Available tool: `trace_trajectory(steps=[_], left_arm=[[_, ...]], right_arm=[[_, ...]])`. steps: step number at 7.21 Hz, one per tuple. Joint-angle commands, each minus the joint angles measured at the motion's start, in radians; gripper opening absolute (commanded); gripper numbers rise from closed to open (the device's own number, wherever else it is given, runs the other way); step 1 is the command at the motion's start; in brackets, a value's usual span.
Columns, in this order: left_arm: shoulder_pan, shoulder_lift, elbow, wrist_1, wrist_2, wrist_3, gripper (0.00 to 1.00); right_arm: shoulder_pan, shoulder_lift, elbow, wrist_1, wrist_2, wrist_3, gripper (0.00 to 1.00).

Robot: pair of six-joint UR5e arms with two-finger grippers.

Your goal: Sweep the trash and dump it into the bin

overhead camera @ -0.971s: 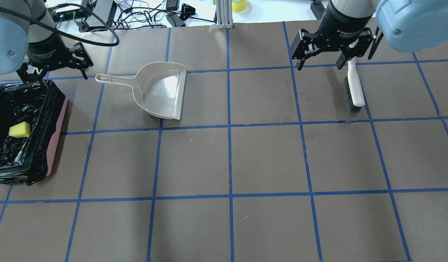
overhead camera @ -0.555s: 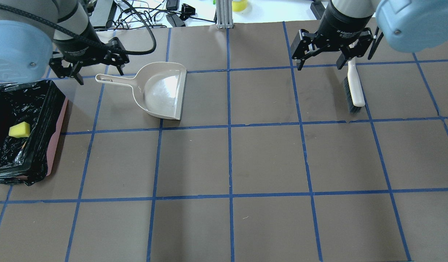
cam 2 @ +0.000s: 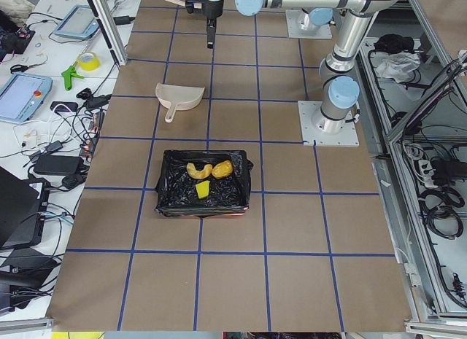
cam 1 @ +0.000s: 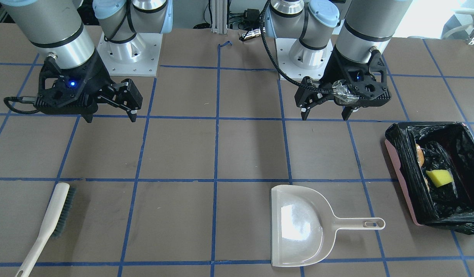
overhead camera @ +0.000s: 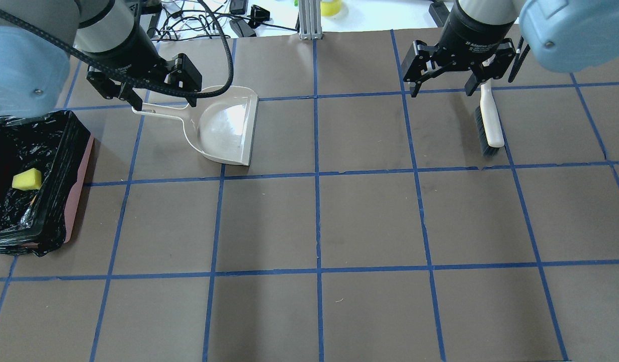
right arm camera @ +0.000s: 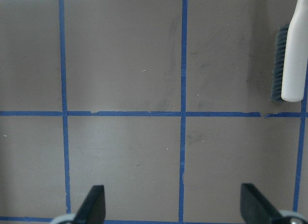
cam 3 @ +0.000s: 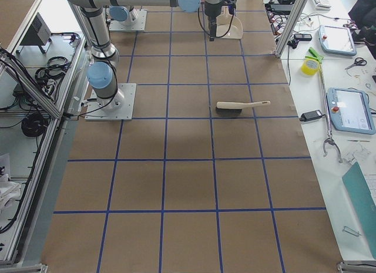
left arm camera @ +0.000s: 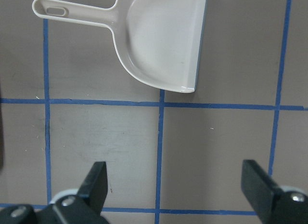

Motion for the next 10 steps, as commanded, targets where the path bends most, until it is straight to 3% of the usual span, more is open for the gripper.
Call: trace_trajectory(steps=[1,10], left_arm=[[0.03,0.016,-0.011,-0.023,-0.003,0.044,1.0],[0.064,0.031,-0.026,-0.06,0.001,-0.014,1.0]], right_arm=[[0.001,0.0,0.0,0.0,0.0,0.002,1.0],[-0.001,0.002,0.0,-0.002,0.0,0.0,1.0]])
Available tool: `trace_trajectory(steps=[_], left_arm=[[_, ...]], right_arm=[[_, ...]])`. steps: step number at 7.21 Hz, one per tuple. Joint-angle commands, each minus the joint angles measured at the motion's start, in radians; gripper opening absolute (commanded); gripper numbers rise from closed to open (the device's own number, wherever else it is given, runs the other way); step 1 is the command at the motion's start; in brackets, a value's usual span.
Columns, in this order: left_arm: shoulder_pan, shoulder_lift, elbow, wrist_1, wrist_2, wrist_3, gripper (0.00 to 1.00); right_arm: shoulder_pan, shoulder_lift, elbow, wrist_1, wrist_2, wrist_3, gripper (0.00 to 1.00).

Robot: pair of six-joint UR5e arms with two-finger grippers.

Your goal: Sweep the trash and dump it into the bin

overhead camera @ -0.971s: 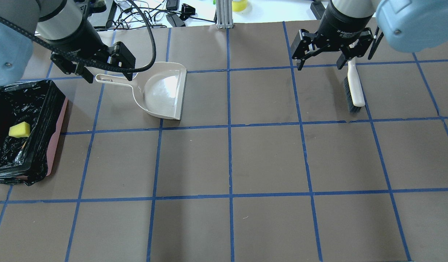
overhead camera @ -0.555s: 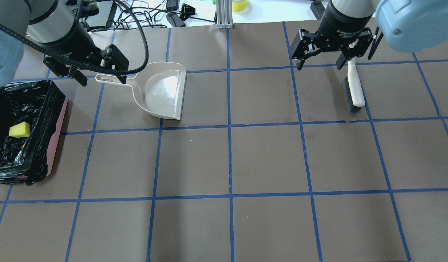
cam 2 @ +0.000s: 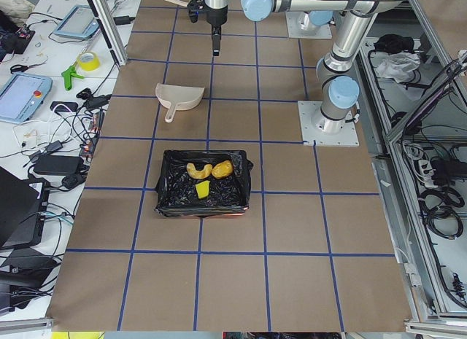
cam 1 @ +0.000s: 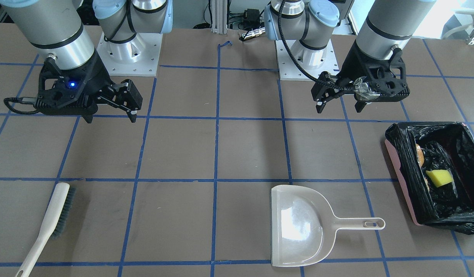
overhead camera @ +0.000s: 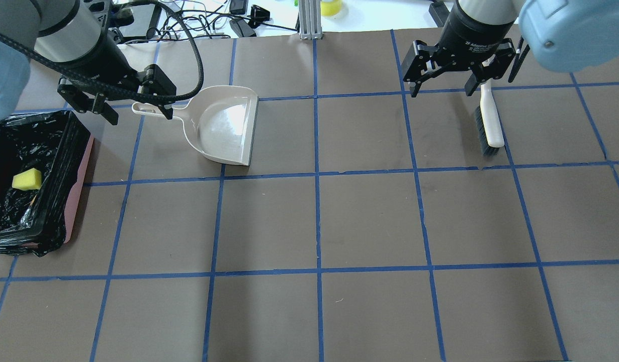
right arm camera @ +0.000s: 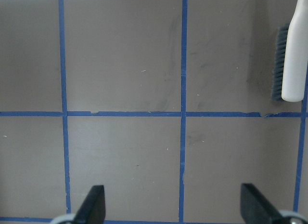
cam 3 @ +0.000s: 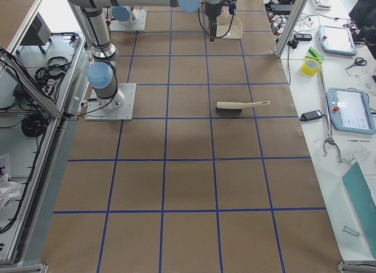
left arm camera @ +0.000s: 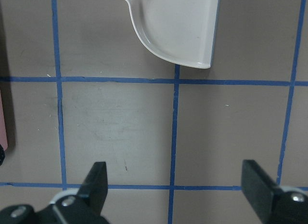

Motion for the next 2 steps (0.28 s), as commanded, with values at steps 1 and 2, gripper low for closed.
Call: trace_trajectory(steps=[1,2], left_arm=[[-0.001,0.0,-0.002,-0.003,0.001,-0.022,1.0],[-0.001,0.002,-0.007,-0.003,0.001,-0.022,1.0]], right_arm=[[0.0,0.0,0.0,-0.001,0.0,0.001,1.0],[0.0,0.0,0.0,-0.001,0.0,0.0,1.0]])
